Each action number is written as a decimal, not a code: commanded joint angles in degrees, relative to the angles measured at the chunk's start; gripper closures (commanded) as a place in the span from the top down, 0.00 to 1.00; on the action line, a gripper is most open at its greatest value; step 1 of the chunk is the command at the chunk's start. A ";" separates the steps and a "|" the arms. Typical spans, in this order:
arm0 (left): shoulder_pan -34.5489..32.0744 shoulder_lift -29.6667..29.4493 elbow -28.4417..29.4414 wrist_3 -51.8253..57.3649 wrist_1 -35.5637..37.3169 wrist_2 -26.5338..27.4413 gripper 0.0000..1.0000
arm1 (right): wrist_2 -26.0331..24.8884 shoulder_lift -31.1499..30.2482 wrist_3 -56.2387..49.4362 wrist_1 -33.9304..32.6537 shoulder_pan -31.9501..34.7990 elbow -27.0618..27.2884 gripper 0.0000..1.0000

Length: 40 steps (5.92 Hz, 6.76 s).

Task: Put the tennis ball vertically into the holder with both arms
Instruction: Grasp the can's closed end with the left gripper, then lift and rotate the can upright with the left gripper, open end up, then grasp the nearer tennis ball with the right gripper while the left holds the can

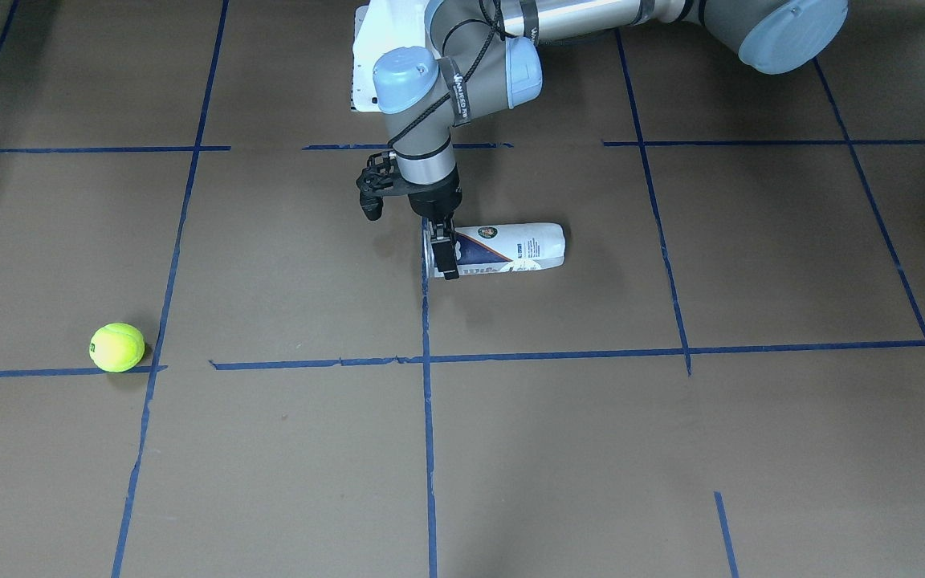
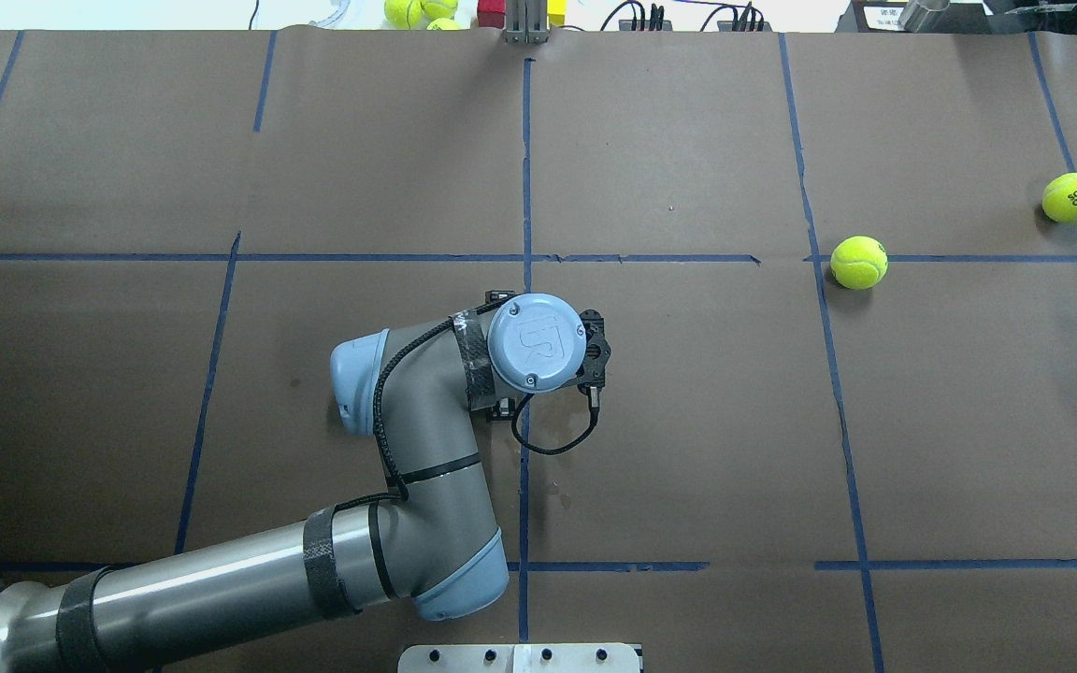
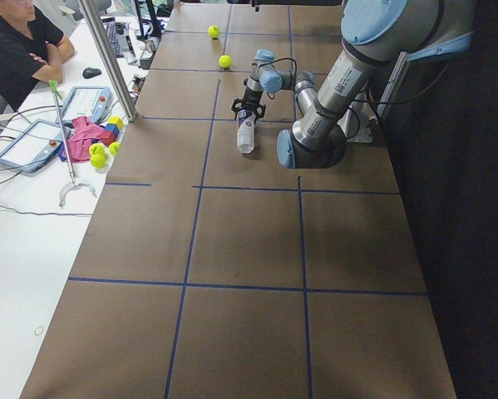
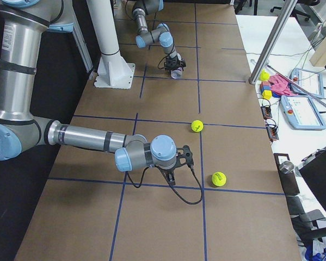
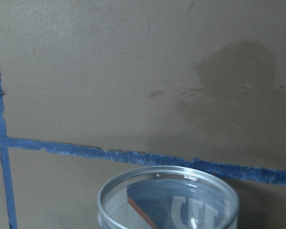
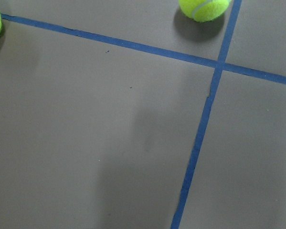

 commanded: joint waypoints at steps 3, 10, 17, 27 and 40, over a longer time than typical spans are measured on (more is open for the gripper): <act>0.01 0.05 0.22 0.08 0.00 0.02 0.76 | 0.09 -0.06 -0.01 0.01 0.00 0.09 1.00; -1.75 7.66 -16.66 -14.10 -31.95 -1.30 0.75 | 2.37 0.73 7.35 3.75 -0.09 2.55 1.00; -1.05 15.34 0.86 -28.92 -98.44 -3.85 0.76 | -1.12 8.71 32.84 13.54 -6.84 5.89 1.00; -0.97 15.34 9.88 -28.83 -109.16 -3.41 0.78 | -13.97 18.30 49.37 12.75 -20.39 3.70 1.00; -0.43 15.78 10.24 -29.01 -111.53 -2.97 0.83 | -27.93 27.36 49.30 13.45 -34.97 -10.80 1.00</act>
